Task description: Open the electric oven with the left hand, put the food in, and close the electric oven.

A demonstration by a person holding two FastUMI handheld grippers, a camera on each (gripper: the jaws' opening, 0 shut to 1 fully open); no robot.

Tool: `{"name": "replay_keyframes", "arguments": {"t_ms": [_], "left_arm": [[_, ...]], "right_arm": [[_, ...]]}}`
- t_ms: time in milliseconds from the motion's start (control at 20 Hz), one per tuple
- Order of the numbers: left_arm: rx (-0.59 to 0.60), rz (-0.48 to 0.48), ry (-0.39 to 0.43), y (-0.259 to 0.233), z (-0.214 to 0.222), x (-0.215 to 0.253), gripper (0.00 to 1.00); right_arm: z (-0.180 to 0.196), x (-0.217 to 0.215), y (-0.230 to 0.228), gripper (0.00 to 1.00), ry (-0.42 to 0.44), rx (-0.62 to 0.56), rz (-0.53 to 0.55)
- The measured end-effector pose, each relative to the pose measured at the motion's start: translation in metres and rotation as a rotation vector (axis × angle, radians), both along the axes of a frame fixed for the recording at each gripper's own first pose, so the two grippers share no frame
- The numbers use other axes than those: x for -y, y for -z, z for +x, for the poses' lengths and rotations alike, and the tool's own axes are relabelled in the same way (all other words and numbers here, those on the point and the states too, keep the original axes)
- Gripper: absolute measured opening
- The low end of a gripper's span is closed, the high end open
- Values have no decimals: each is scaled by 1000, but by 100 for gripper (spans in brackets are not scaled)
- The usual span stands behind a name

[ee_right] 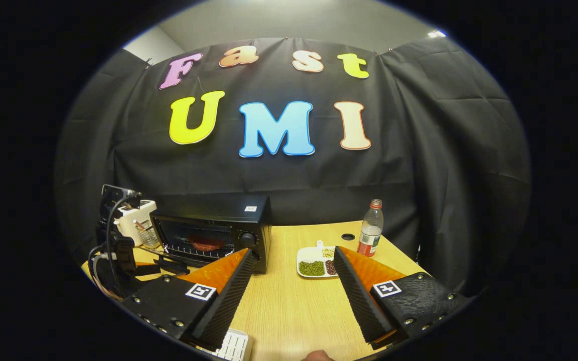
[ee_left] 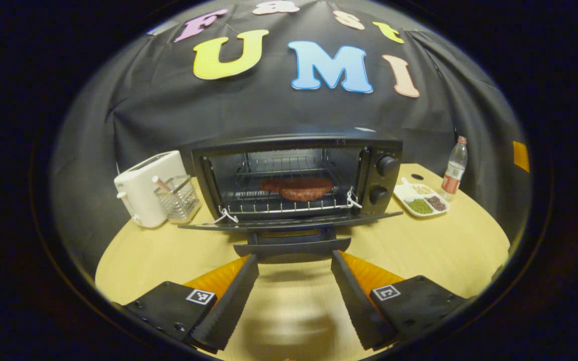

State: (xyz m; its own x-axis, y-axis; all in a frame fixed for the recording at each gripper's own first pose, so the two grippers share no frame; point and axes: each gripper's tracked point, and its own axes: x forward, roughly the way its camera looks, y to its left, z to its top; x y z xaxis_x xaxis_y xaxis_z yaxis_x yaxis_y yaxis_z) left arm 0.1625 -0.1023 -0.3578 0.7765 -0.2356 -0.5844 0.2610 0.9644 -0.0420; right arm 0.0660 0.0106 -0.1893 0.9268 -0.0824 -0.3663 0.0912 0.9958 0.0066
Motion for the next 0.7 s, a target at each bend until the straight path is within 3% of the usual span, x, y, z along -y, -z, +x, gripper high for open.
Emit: {"name": "replay_keyframes", "arguments": {"t_ms": [350, 500, 700], "left_arm": [[127, -30, 20, -43, 39, 7, 98], [189, -33, 12, -75, 89, 20, 98], [279, -45, 20, -119, 76, 27, 98]], "right_arm": [[4, 1, 1, 98, -6, -4, 13], [1, 6, -3, 98, -5, 1, 13], [-5, 16, -17, 98, -15, 25, 17]]}}
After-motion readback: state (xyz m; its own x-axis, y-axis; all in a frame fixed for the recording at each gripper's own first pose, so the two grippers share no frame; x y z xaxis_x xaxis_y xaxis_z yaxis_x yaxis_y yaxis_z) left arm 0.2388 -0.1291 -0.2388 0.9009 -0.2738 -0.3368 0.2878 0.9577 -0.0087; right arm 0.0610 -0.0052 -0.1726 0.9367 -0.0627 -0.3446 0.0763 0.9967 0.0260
